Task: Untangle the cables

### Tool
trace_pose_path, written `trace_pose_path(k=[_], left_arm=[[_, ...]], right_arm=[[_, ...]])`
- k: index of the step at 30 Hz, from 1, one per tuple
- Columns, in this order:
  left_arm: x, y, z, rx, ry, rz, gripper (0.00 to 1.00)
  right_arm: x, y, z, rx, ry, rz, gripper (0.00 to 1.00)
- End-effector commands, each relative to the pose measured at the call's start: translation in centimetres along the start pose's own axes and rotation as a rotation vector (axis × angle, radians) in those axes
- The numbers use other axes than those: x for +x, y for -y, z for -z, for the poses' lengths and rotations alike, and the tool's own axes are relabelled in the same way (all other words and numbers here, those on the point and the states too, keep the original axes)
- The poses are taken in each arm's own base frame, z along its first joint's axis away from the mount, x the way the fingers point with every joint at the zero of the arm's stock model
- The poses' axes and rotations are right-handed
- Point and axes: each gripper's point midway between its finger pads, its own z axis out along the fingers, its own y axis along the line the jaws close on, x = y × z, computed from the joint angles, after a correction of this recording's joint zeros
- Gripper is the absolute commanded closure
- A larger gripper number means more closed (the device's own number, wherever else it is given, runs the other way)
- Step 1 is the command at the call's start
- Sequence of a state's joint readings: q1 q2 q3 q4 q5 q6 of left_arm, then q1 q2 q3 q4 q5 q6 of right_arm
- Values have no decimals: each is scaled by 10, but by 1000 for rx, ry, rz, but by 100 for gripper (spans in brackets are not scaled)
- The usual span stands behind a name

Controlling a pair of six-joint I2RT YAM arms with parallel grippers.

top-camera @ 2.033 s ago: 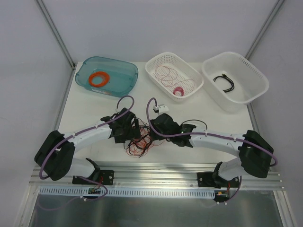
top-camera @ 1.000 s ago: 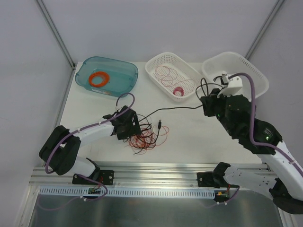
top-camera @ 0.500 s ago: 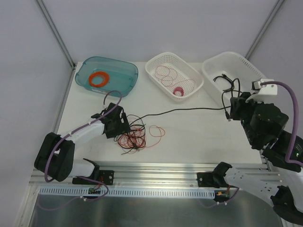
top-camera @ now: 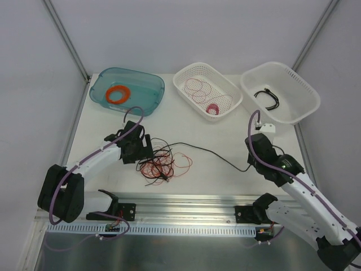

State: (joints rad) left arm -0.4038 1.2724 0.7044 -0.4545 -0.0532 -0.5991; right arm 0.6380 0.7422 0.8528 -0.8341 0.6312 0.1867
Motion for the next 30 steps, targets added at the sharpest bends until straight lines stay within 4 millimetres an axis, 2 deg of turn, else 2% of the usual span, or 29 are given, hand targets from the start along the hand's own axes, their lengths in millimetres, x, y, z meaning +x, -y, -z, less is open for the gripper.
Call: trace_pose_path(k=[1, 3, 4, 5, 6, 7, 10, 11, 15, 16, 17, 20, 22, 24, 25, 28, 30], left_arm=[[-4, 17, 15, 101, -13, -41, 12], [-1, 21, 19, 130, -20, -45, 10], [0, 23, 22, 148, -15, -44, 9], [3, 27, 25, 175, -24, -46, 8], [5, 27, 27, 185, -27, -45, 7], [5, 29, 31, 206, -16, -45, 6], [11, 33, 39, 253, -18, -38, 3], [13, 34, 40, 262, -21, -34, 2], [21, 35, 44, 292, -34, -17, 1], [22, 35, 45, 298, -34, -14, 1], [24, 34, 44, 296, -39, -11, 1], [31, 31, 40, 289, -61, -2, 1], [36, 29, 37, 283, -76, 11, 2], [38, 29, 37, 281, -85, 13, 2], [39, 28, 36, 280, -89, 12, 2], [40, 28, 36, 280, -91, 12, 2], [42, 28, 35, 281, -99, 16, 3]], right_arm=[[15, -22, -19, -48, -38, -109, 80], [23, -25, -24, -45, -79, -92, 71], [23, -27, -25, -41, -99, -72, 60], [24, -31, -23, -70, -121, -31, 54], [23, -35, -21, -95, -132, -10, 47], [13, -42, -16, -134, -123, 9, 40], [-4, -67, 2, -302, -101, 93, 32], [-15, -82, 13, -391, -89, 99, 31], [-37, -125, 35, -606, -59, 204, 30], [-39, -133, 37, -642, -48, 244, 30], [-43, -149, 43, -709, -30, 268, 30], [-40, -192, 45, -860, -52, 387, 30], [-33, -216, 31, -896, -92, 459, 30], [-30, -237, 27, -974, -81, 539, 31], [-23, -249, 15, -983, -112, 575, 32], [-19, -268, -5, -1011, -95, 690, 32], [-15, -282, -26, -998, -118, 753, 32]])
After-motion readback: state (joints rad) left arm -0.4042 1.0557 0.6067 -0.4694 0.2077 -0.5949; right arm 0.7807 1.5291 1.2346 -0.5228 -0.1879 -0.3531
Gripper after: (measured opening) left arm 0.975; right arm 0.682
